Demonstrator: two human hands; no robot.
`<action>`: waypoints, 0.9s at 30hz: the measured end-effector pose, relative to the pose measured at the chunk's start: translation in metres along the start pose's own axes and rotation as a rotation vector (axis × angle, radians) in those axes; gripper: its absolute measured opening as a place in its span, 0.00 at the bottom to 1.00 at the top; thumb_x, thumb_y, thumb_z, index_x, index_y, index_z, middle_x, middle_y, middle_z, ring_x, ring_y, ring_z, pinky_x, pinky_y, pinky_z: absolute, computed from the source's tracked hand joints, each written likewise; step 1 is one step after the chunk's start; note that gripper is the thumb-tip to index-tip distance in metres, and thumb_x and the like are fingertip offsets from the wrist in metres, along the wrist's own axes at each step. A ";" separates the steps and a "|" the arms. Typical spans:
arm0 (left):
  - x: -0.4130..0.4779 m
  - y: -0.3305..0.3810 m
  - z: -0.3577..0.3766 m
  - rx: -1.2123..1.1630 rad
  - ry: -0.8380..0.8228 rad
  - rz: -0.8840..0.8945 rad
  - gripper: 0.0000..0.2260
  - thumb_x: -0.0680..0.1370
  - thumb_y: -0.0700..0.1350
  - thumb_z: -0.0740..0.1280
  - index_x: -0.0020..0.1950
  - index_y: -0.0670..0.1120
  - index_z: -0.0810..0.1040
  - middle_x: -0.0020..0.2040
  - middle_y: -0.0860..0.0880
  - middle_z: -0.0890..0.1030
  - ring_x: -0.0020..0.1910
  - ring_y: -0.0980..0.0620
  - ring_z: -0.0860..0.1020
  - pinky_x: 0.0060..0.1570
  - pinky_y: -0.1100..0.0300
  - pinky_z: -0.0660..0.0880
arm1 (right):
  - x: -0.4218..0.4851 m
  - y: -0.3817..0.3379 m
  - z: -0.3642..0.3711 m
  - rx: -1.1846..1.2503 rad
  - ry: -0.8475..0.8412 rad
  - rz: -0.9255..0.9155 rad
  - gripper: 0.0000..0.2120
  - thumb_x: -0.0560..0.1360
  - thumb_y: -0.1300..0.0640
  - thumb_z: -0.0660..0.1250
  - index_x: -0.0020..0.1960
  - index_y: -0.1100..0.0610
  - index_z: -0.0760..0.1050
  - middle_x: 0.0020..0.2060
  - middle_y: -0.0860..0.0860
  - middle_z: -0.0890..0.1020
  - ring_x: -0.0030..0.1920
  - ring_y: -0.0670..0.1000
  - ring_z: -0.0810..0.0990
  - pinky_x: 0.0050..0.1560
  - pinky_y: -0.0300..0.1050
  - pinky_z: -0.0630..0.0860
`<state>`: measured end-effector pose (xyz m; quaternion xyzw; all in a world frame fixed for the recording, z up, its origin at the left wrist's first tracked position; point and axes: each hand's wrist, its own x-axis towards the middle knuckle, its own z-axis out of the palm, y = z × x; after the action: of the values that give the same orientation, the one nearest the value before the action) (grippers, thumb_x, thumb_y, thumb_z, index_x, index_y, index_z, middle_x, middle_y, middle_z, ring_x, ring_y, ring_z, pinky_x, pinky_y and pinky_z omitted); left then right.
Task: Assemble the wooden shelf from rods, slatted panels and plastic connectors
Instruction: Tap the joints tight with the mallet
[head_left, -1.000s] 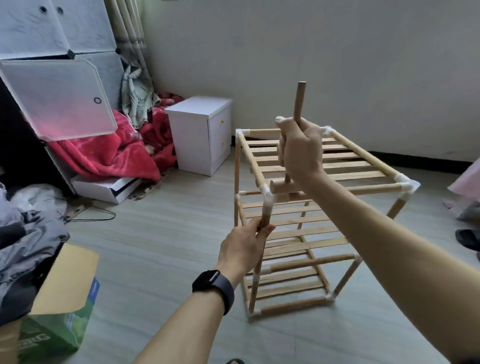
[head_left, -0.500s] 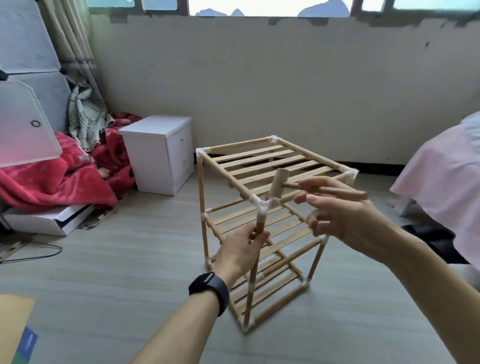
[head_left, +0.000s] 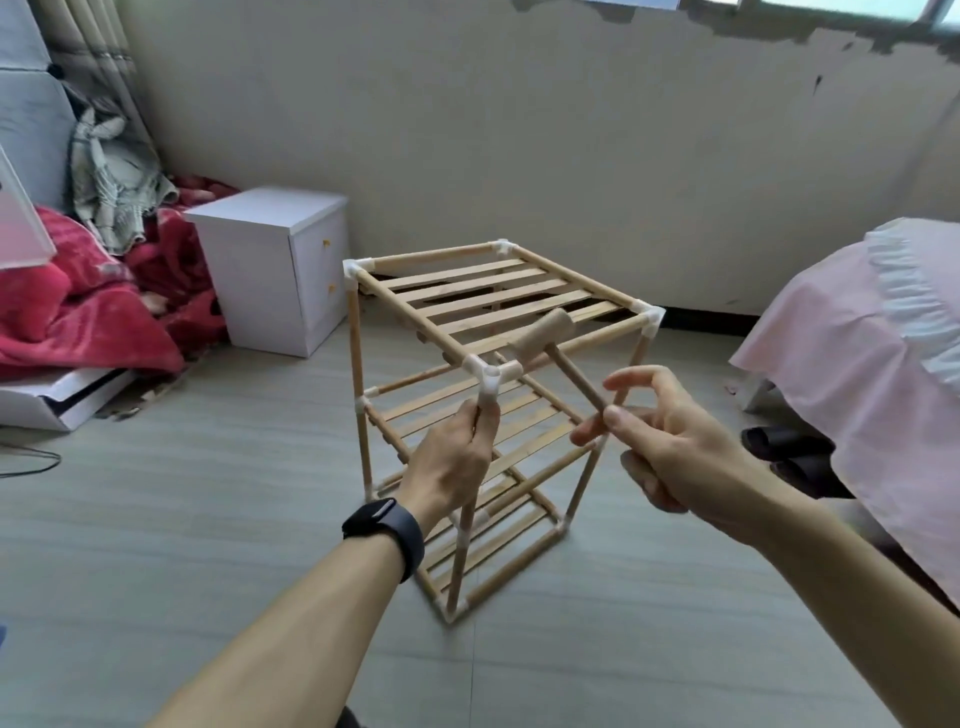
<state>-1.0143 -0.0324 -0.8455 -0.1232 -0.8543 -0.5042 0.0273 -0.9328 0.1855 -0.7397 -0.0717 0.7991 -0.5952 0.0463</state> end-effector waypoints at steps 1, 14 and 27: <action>-0.002 0.002 0.000 0.001 0.004 -0.005 0.31 0.79 0.74 0.43 0.59 0.54 0.74 0.53 0.42 0.84 0.46 0.50 0.78 0.53 0.40 0.78 | 0.001 0.003 0.003 -0.163 0.082 -0.038 0.11 0.85 0.54 0.59 0.66 0.53 0.68 0.44 0.54 0.86 0.27 0.44 0.76 0.27 0.34 0.70; -0.004 0.004 -0.003 0.098 0.068 -0.010 0.13 0.85 0.60 0.51 0.56 0.55 0.70 0.47 0.54 0.82 0.44 0.52 0.81 0.46 0.41 0.81 | 0.026 -0.007 0.010 -0.848 0.164 -0.321 0.14 0.85 0.54 0.57 0.54 0.59 0.78 0.30 0.48 0.76 0.25 0.44 0.71 0.25 0.35 0.64; -0.003 0.005 -0.004 0.084 0.083 0.012 0.14 0.84 0.61 0.53 0.59 0.55 0.71 0.48 0.52 0.83 0.44 0.51 0.82 0.46 0.41 0.81 | 0.028 -0.006 0.019 -0.716 0.162 -0.367 0.12 0.85 0.55 0.58 0.52 0.58 0.78 0.28 0.48 0.76 0.23 0.42 0.71 0.22 0.34 0.64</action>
<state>-1.0102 -0.0342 -0.8402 -0.1057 -0.8720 -0.4726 0.0709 -0.9574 0.1611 -0.7392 -0.1775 0.9307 -0.2818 -0.1514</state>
